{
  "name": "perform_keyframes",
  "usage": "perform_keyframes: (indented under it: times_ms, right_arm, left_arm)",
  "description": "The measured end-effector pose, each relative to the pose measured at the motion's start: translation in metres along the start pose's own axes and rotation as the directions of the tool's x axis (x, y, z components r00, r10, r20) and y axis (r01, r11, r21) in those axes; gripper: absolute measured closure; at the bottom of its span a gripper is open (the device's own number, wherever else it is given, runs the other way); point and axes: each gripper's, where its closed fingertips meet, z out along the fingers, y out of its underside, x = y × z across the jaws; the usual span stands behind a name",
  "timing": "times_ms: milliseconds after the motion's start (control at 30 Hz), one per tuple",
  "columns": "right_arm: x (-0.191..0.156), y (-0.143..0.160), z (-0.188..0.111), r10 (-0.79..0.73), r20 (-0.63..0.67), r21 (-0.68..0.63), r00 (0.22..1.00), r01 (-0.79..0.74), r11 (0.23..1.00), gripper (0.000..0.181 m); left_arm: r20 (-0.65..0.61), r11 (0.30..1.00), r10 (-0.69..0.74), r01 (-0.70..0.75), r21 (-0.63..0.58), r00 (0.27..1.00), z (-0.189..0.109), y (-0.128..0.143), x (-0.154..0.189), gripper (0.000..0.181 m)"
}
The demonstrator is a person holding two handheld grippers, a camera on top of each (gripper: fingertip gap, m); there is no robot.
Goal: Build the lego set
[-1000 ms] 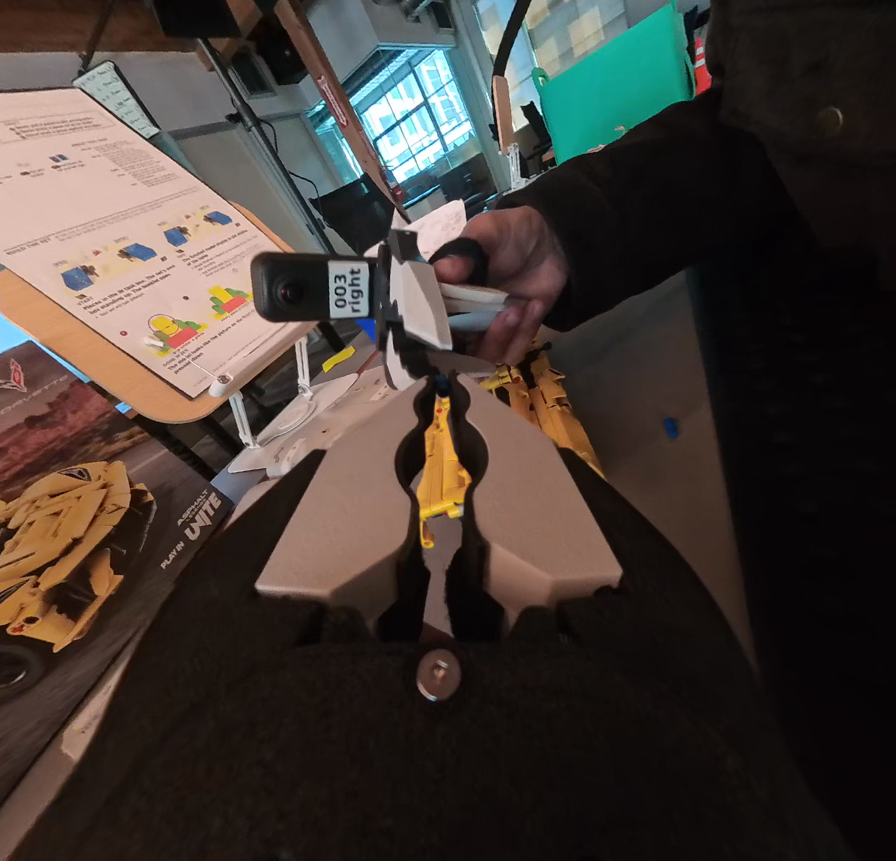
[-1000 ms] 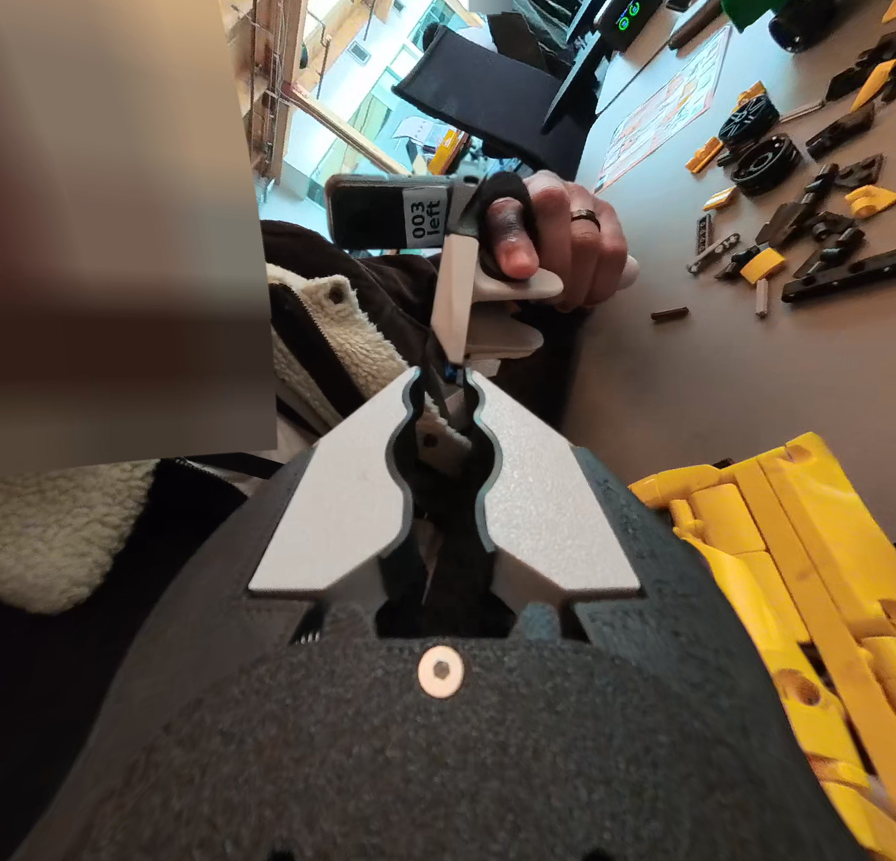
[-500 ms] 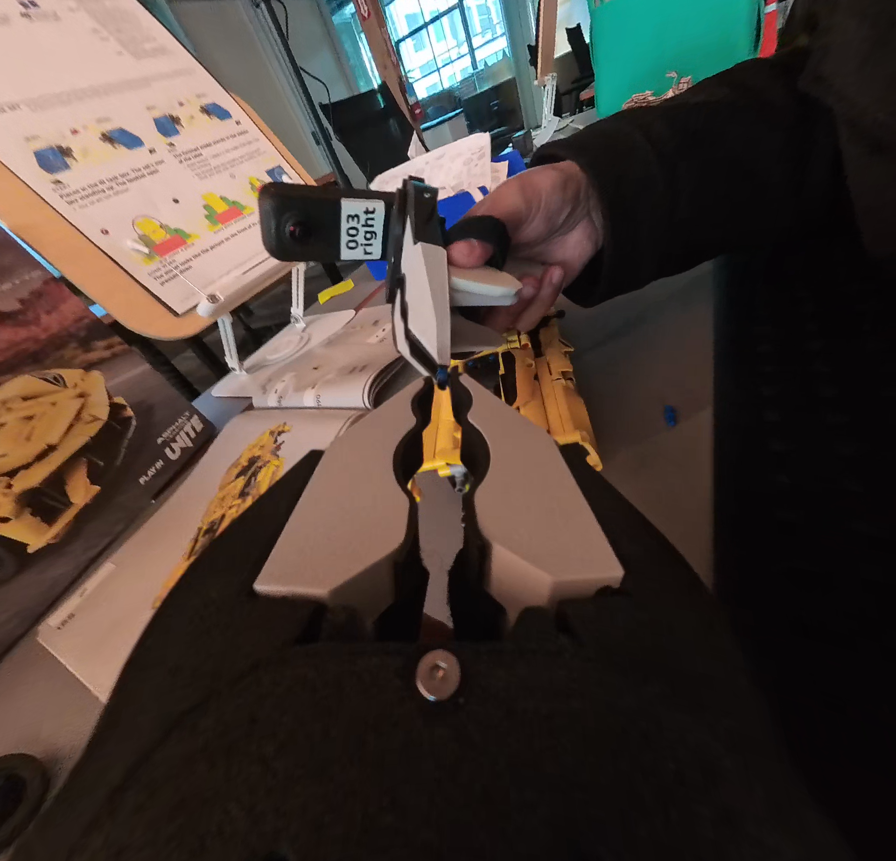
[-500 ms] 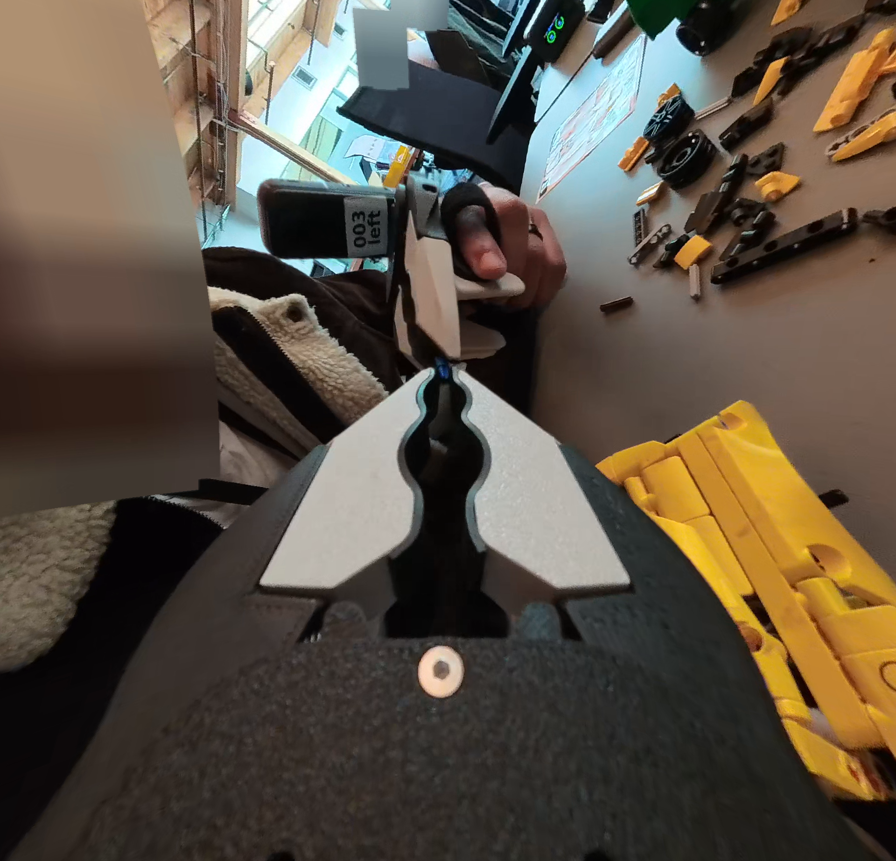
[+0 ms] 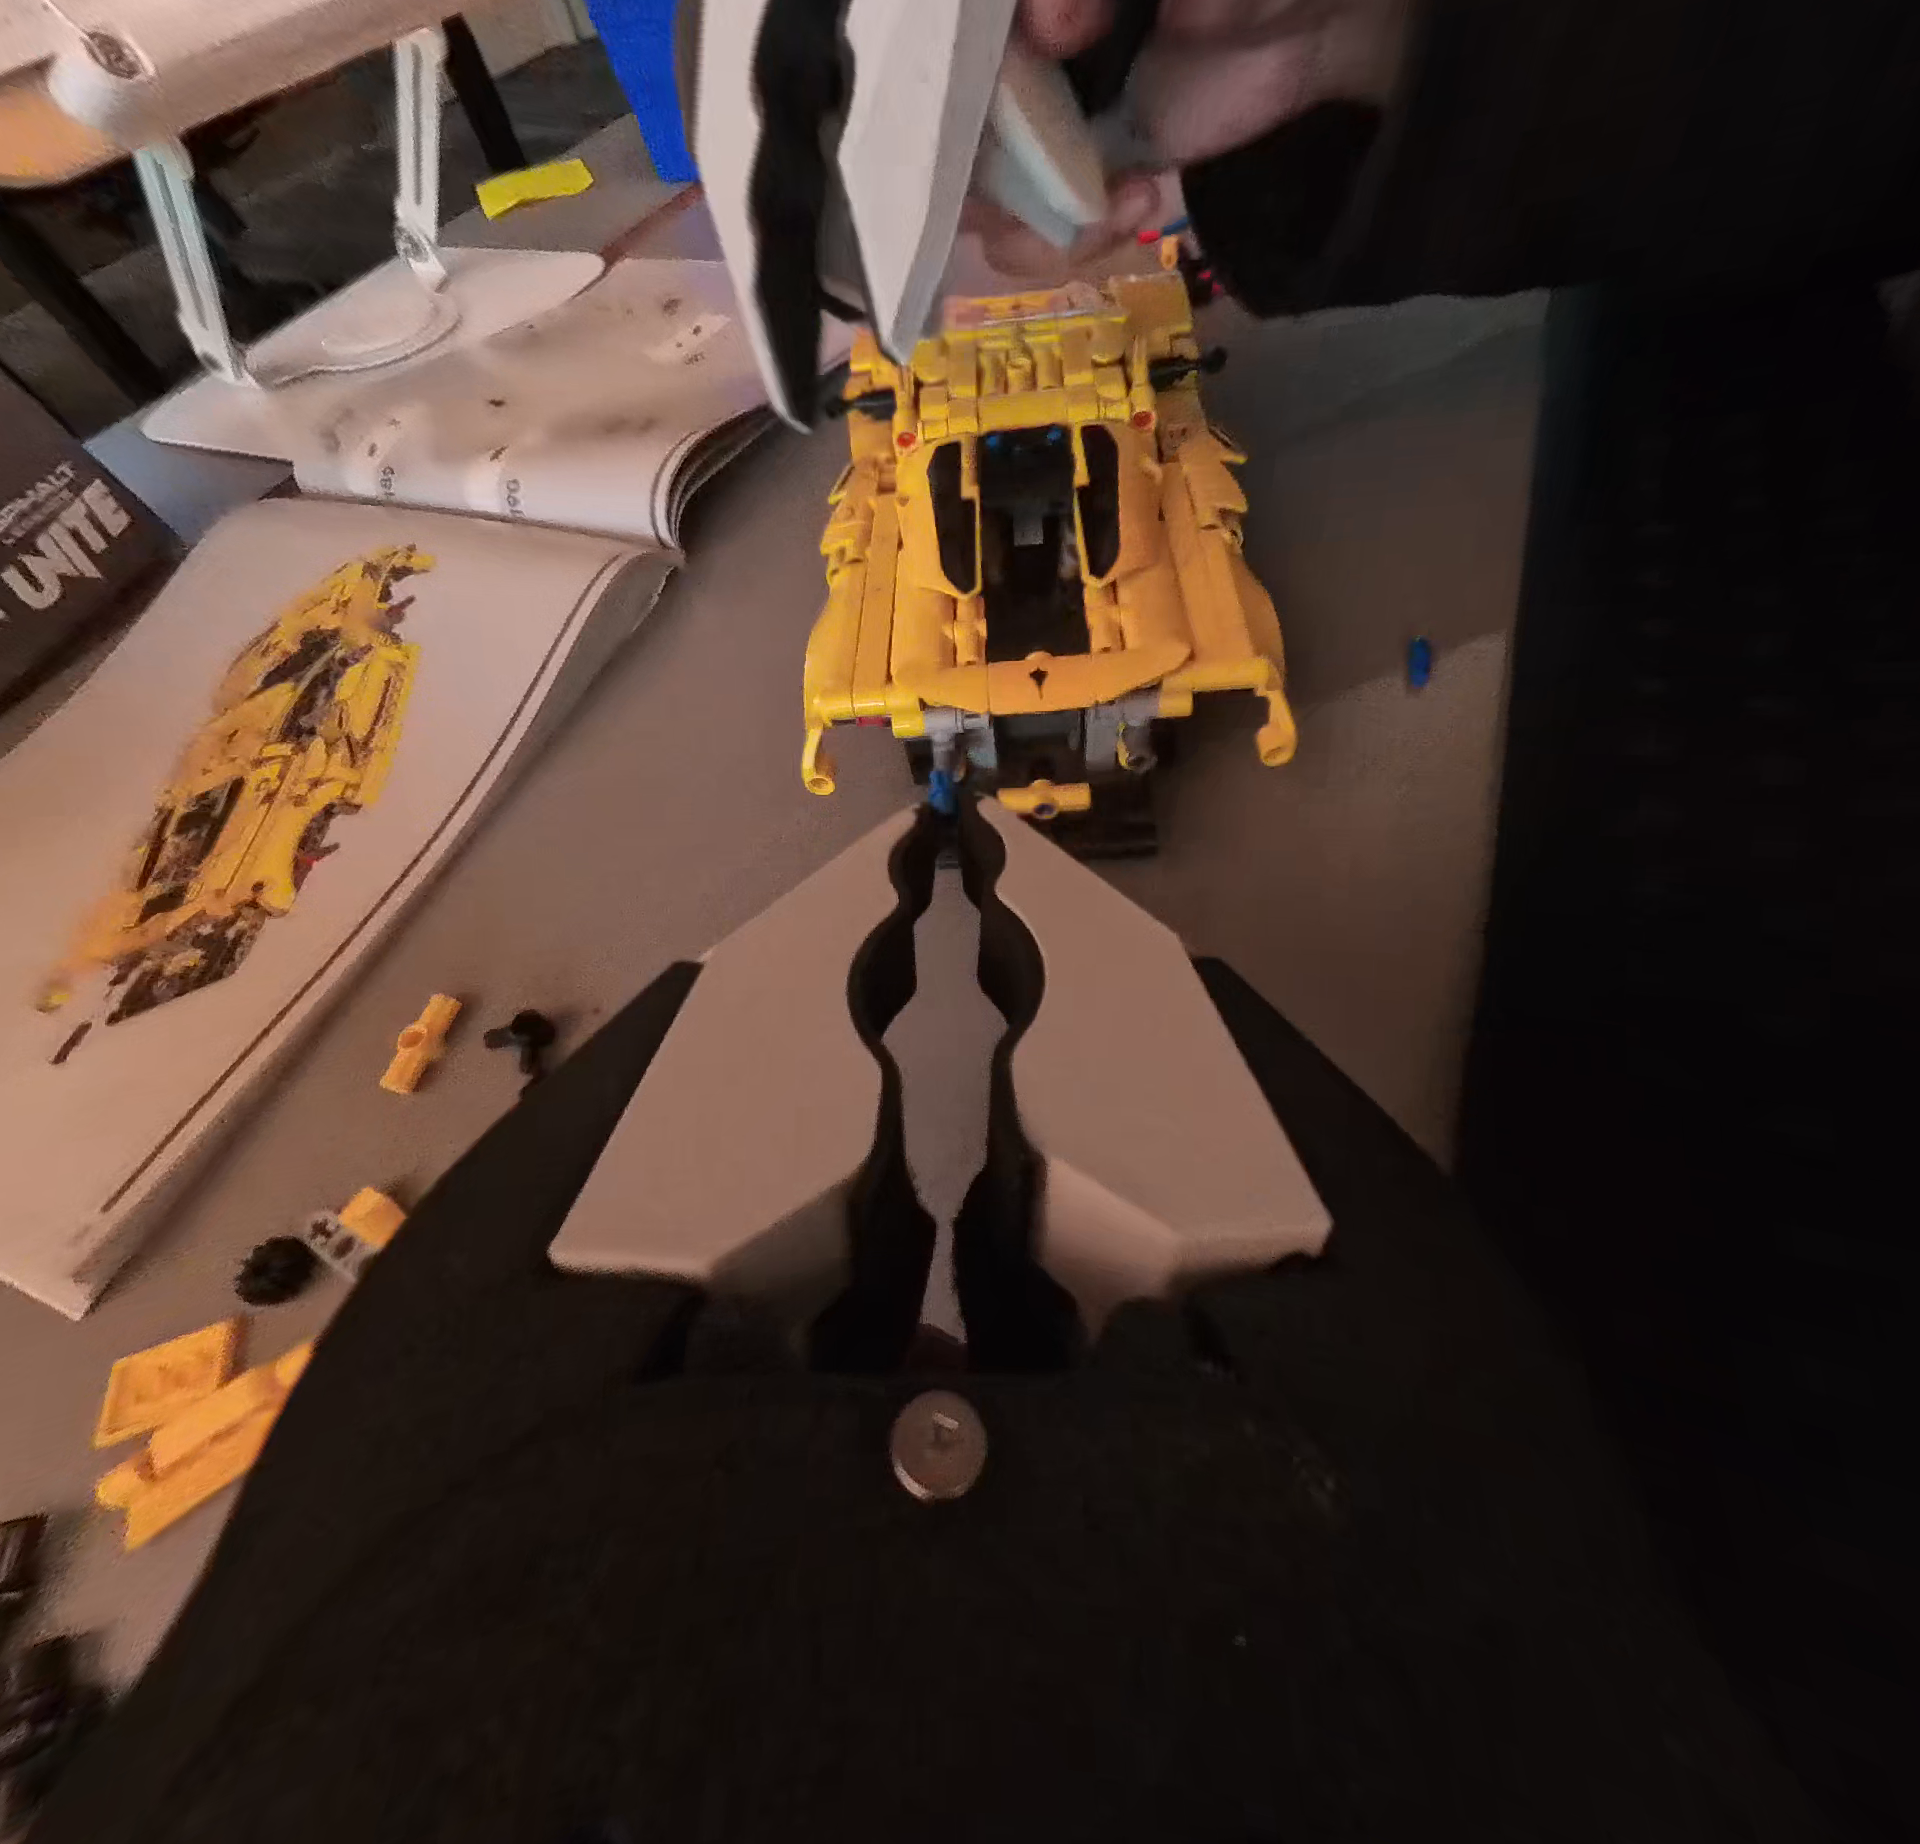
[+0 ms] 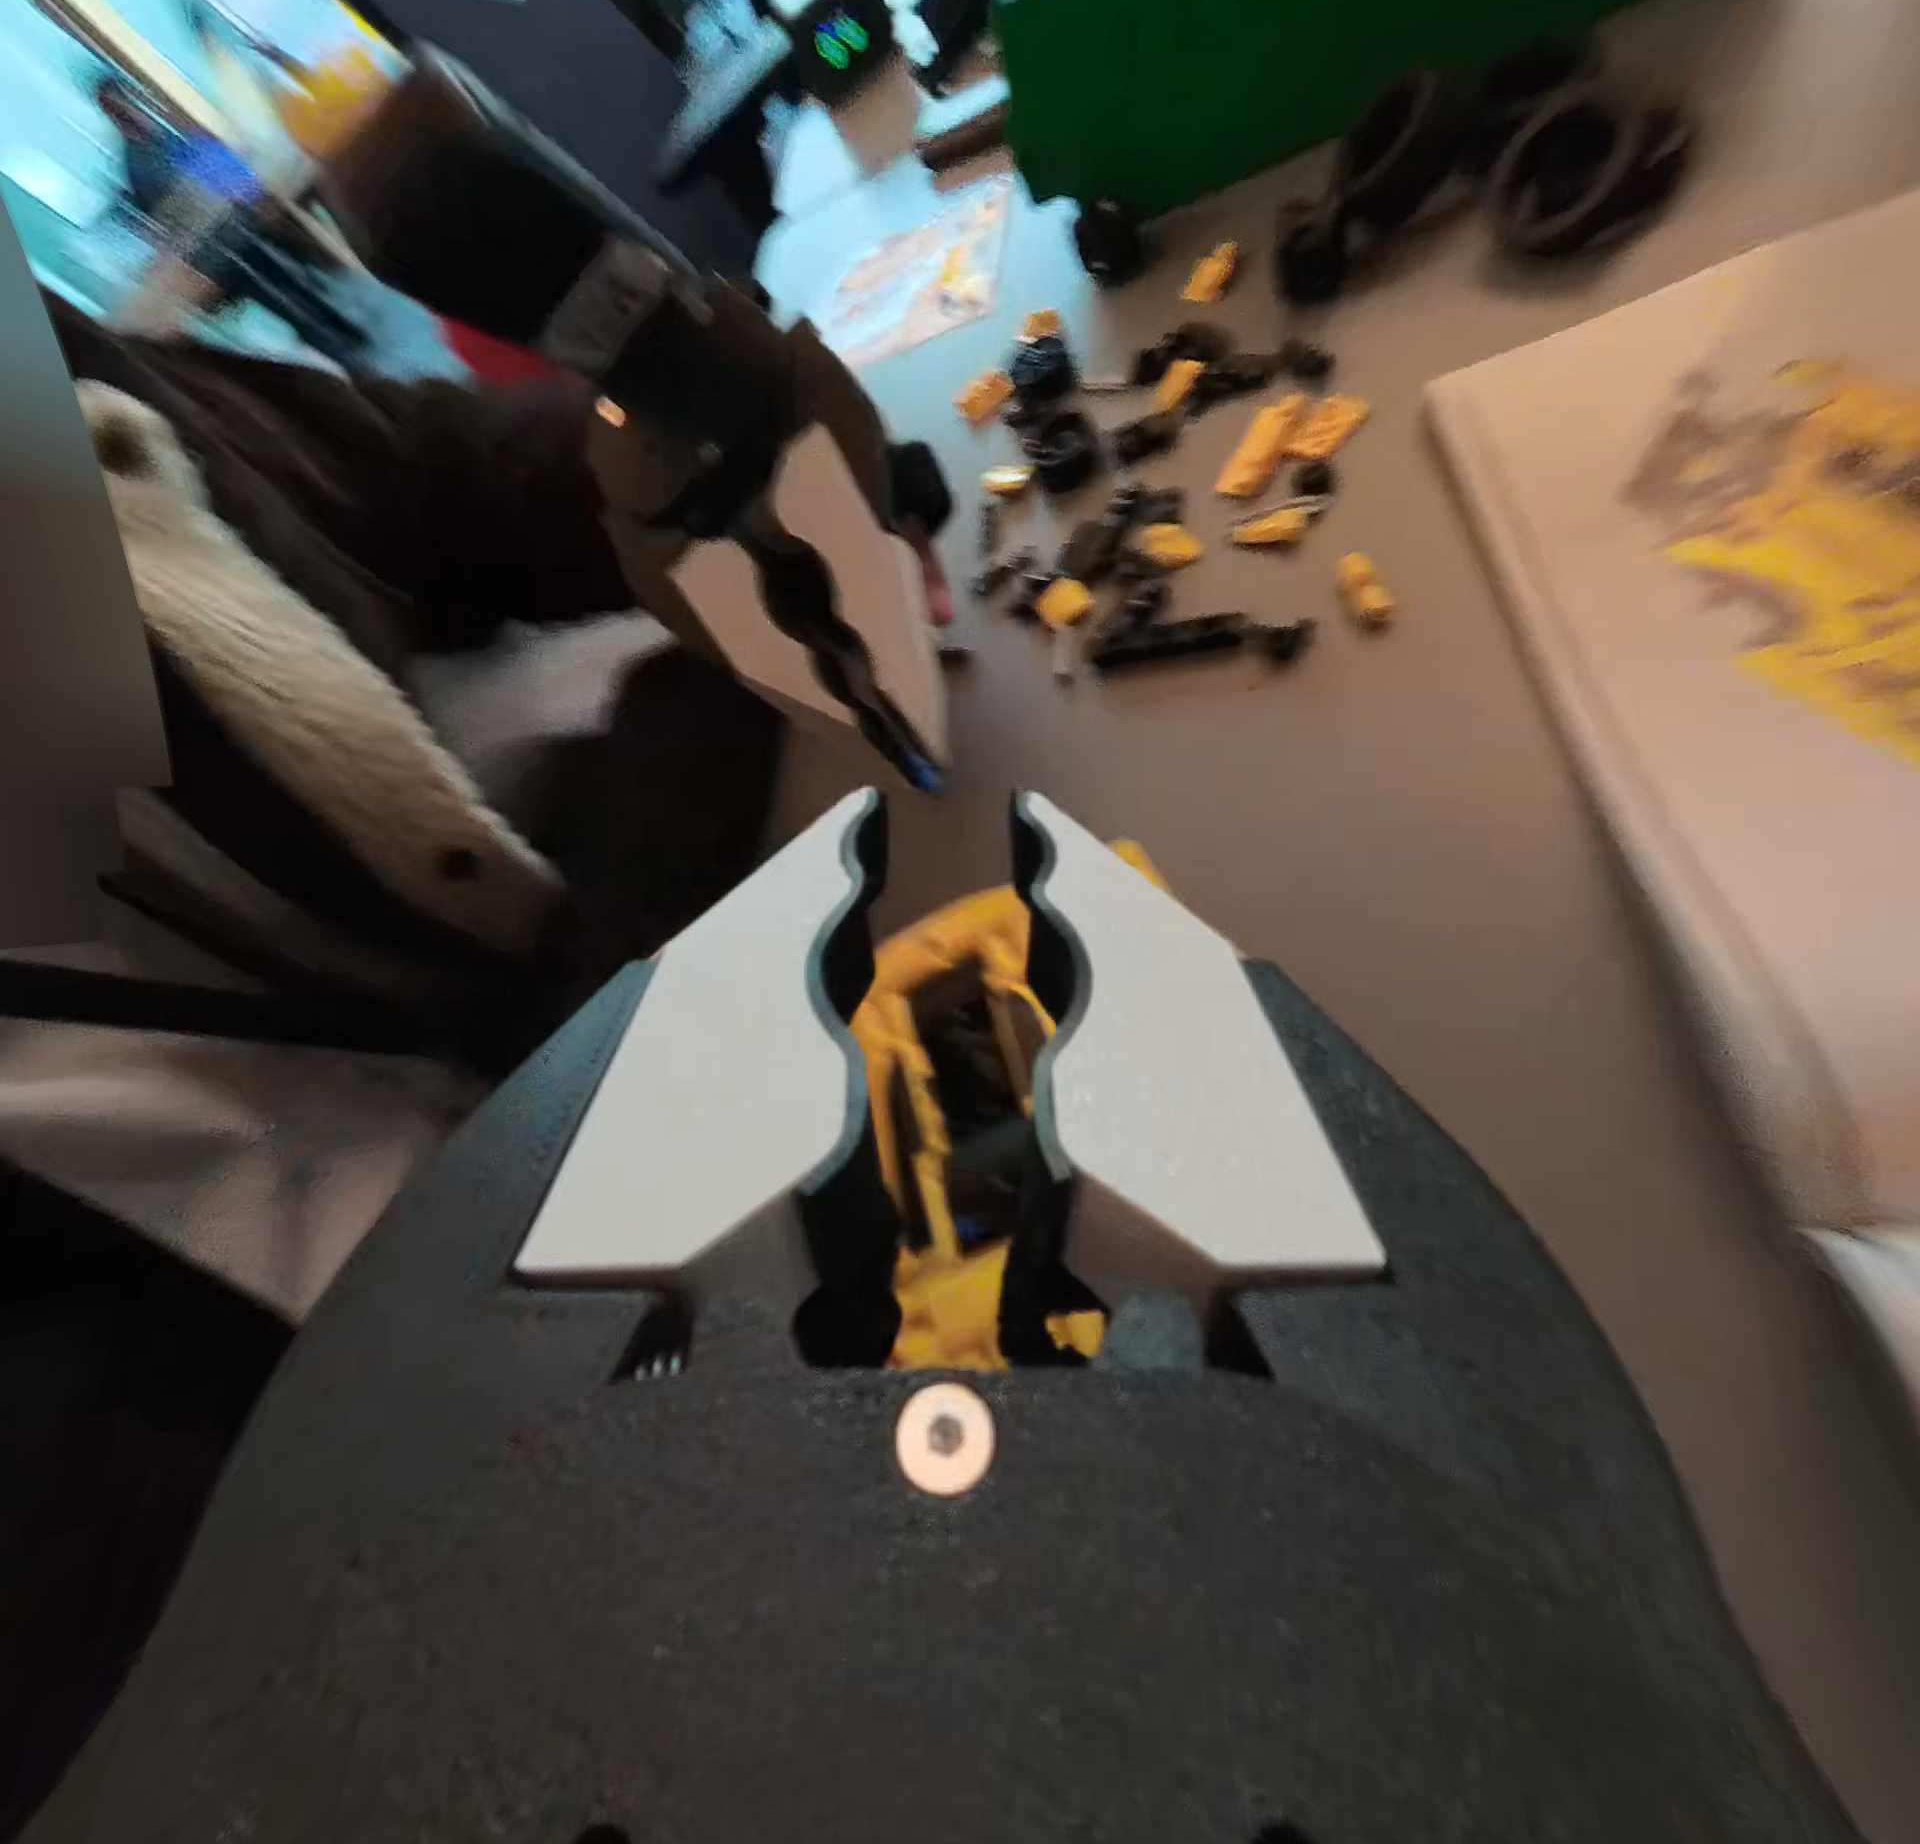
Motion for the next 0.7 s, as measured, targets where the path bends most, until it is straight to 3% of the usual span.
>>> perform_keyframes:
  times_ms: [67, 133, 300, 467, 633, 700]
  right_arm:
    - [0.02, 0.006, -0.019, -0.127, -0.135, -0.065, 0.983, 0.119, 0.991, 0.157]
    - [0.033, 0.016, -0.04, -0.145, -0.201, -0.115, 0.969, 0.124, 0.986, 0.154]
    - [0.05, 0.045, -0.086, -0.074, -0.278, -0.117, 0.958, 0.043, 0.992, 0.129]
    - [0.07, 0.077, -0.129, 0.01, -0.414, -0.063, 0.91, -0.04, 0.997, 0.123]
    - [0.078, 0.109, -0.146, 0.129, -0.43, -0.002, 0.894, -0.144, 0.99, 0.117]
    - [0.079, 0.114, -0.147, 0.144, -0.43, 0.014, 0.891, -0.153, 0.988, 0.107]
  left_arm:
    - [-0.031, 0.998, 0.049, -0.05, -0.027, 0.998, 0.006, 0.004, 0.002, 0.177]
    - [-0.056, 0.992, 0.093, -0.097, -0.082, 0.994, 0.015, 0.012, 0.002, 0.178]
    - [-0.123, 0.984, 0.095, -0.111, -0.138, 0.988, 0.03, 0.021, 0.001, 0.177]
    - [-0.14, 0.988, 0.079, -0.096, -0.121, 0.987, 0.035, 0.02, 0.001, 0.178]
    - [-0.146, 0.989, 0.071, -0.089, -0.121, 0.987, 0.037, 0.02, -0.002, 0.177]
    - [-0.144, 0.988, 0.079, -0.096, -0.121, 0.986, 0.037, 0.021, -0.002, 0.177]
